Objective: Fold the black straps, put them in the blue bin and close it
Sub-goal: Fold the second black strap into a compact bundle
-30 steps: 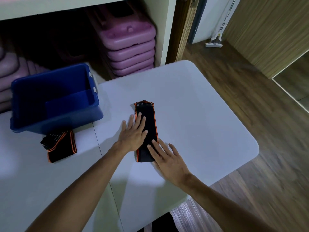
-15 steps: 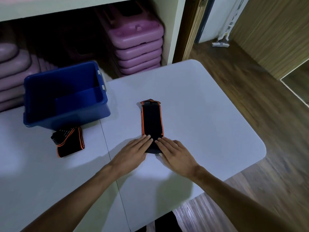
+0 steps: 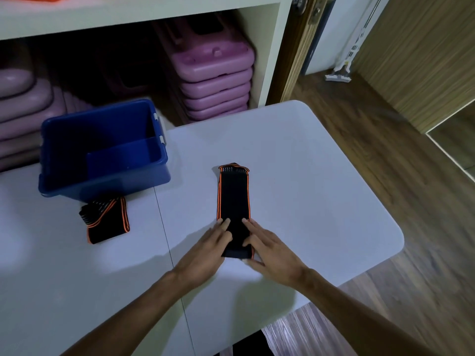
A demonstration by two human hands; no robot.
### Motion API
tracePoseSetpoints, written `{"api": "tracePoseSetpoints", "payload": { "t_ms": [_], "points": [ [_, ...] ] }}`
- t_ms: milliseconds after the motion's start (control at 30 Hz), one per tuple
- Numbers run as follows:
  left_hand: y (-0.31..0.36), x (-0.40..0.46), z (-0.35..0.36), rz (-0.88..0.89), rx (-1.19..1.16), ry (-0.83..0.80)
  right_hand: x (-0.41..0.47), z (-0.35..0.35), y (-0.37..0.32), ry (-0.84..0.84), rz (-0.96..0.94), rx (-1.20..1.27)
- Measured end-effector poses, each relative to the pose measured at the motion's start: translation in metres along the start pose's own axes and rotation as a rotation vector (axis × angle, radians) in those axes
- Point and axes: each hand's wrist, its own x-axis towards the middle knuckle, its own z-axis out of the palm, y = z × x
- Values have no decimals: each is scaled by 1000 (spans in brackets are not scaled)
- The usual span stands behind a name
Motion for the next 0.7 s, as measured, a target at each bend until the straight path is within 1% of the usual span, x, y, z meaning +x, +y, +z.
{"api": "tracePoseSetpoints", "payload": {
  "t_ms": [33, 100, 200, 233, 300, 367, 400, 433, 500, 533, 600, 700],
  "points": [
    [-1, -2, 2, 10, 2, -5, -3, 3, -1, -11, 33, 19],
    [-3, -4, 0, 33, 2, -3, -2, 5, -7, 24, 75, 38],
    [-11, -5, -1, 72, 30, -26, -2, 12, -12, 77, 38, -95],
    [-13, -5, 0, 74, 56, -30, -1, 14, -14, 104, 15, -151],
    [-19, -4, 6, 127, 189, -2, -1, 16, -17, 154, -13, -246],
    [-20, -3, 7, 183, 238, 52, 3, 13, -19, 145, 24, -233],
    [-17, -2, 5, 182, 186, 93, 5, 8, -20, 133, 48, -182],
    [-12, -2, -1, 144, 52, 124, 7, 3, -20, 116, 82, -103],
    [-5, 0, -18, 13, -191, 109, 13, -12, -21, 78, 205, 110],
    [-5, 2, -24, -26, -255, 88, 17, -19, -21, 66, 282, 219],
    [-6, 13, -33, -101, -346, 102, 33, -30, -21, 61, 407, 382],
    [-13, 34, -37, -221, -448, 160, 55, -31, -17, 118, 579, 603]
  ]
}}
